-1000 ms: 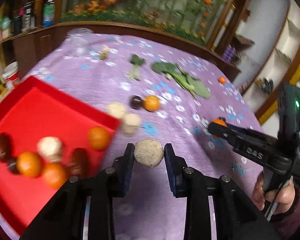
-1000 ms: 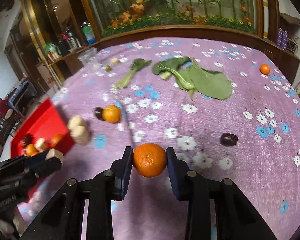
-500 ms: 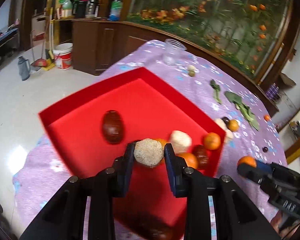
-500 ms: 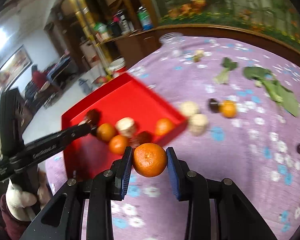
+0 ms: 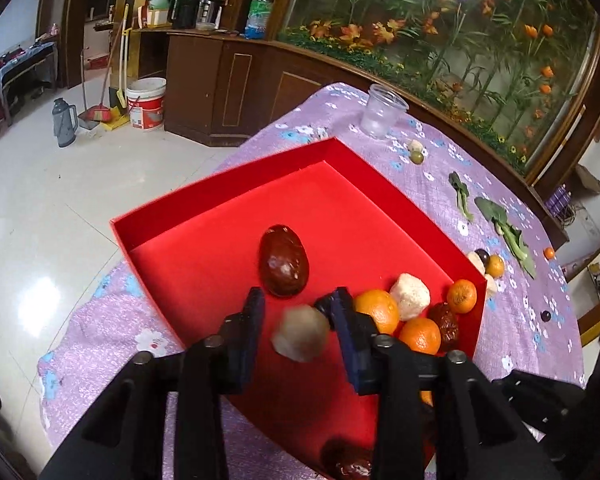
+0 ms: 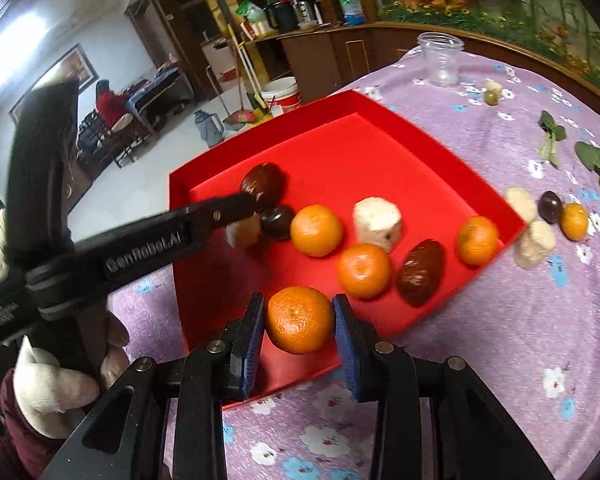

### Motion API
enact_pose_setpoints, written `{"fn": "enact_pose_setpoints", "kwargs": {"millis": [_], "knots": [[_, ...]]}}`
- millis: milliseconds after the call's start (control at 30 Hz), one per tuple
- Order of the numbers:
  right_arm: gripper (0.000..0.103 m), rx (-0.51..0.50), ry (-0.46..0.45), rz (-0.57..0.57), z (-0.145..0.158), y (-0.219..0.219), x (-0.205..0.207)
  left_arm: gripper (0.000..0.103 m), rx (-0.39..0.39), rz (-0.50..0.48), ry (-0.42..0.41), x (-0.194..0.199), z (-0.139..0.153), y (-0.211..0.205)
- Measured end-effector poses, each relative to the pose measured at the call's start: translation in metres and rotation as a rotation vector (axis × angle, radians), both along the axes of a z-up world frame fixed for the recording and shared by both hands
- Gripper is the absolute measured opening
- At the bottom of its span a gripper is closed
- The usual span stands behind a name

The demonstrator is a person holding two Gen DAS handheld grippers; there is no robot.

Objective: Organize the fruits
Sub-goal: 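Carry the yam piece and mandarin into the red tray and open both tools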

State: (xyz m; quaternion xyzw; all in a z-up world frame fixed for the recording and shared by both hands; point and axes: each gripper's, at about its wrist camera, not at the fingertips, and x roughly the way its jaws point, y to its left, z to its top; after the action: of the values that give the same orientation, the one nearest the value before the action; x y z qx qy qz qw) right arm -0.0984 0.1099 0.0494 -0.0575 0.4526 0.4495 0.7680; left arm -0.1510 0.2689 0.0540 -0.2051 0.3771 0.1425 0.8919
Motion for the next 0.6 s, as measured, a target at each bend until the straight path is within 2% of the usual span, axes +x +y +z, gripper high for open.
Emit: {"fn": "enact_pose_setpoints", "kwargs": {"millis": [100,200,267,467,600], "knots": [[0.040,0.007,0.003,0.010,0.000,0.003,-0.002,0.051,0.036,0.022,-0.007,-0.003,0.007,-0.002],[0.049,0.019,-0.021,0.003,0.006,-0.004,-0.004,0.061,0.103,0.038,-0.011,-0.005,0.016,-0.009],[0.049,0.033,-0.031,-0.013,0.011,-0.010,-0.003,0.066,0.155,0.039,-0.017,-0.005,0.021,-0.016],[0.053,0.077,-0.036,-0.147,0.020,-0.056,0.012,0.066,0.232,0.039,-0.023,-0.006,0.030,-0.028],[0.055,0.053,-0.034,-0.228,0.019,-0.075,0.023,0.066,0.271,0.042,-0.021,-0.008,0.033,-0.036]]}}
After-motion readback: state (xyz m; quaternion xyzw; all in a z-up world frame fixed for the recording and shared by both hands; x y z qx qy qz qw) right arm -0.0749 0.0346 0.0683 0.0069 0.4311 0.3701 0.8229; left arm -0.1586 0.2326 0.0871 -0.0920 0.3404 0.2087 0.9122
